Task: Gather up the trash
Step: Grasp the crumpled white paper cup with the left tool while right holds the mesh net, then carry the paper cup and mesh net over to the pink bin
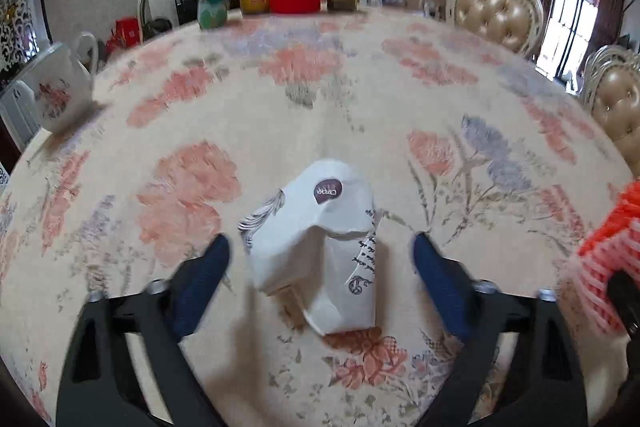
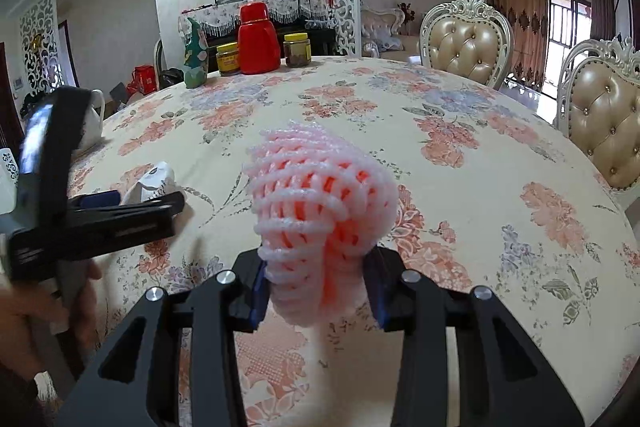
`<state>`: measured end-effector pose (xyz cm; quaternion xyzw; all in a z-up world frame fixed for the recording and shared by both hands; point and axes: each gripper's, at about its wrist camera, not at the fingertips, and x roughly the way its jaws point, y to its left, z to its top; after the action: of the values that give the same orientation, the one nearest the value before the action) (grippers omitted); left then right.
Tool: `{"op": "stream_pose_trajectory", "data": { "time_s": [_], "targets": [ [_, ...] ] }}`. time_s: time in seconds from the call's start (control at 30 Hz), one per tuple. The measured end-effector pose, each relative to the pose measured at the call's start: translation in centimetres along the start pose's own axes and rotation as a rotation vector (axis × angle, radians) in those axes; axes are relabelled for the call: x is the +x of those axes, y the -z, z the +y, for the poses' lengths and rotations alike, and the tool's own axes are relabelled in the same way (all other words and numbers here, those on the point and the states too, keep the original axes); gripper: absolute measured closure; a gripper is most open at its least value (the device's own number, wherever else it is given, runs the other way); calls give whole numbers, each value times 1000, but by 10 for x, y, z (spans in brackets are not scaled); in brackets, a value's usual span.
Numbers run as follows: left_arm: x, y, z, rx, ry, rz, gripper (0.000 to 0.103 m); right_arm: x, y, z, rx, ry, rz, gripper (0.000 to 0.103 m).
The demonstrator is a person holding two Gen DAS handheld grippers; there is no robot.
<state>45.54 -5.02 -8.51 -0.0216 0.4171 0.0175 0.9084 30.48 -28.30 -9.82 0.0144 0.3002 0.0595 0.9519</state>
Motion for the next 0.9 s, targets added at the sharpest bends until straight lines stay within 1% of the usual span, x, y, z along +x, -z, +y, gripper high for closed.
{"op": "stream_pose_trajectory", "data": {
  "time_s": [0.03, 0.07, 0.23, 0.37, 0.47, 0.63, 0.8, 0.9],
  "targets": [
    [2, 0, 0, -3, 7, 15, 43, 0, 0, 0, 0, 4, -2, 64],
    [1, 1, 0, -5, 6, 13, 44, 0, 0, 0, 0, 4, -5, 64],
    [-25, 18, 1, 17, 25, -54, 45, 0, 0, 1, 0, 2, 0, 64],
    [-55, 35, 6, 17, 26, -129, 45, 1, 0, 1, 3, 9, 5, 64],
    [-68, 44, 8, 9, 37, -146, 45, 1, 0, 1, 6, 14, 8, 64],
    [-91, 61, 10, 7, 19, -192, 45, 2, 0, 1, 8, 23, 13, 64],
    [-113, 72, 15, -9, 12, -233, 45, 2, 2, 4, -10, 0, 27, 64],
    [-124, 79, 17, -2, 3, -255, 45, -6, 5, 8, -11, -38, 40, 64]
  ]
}}
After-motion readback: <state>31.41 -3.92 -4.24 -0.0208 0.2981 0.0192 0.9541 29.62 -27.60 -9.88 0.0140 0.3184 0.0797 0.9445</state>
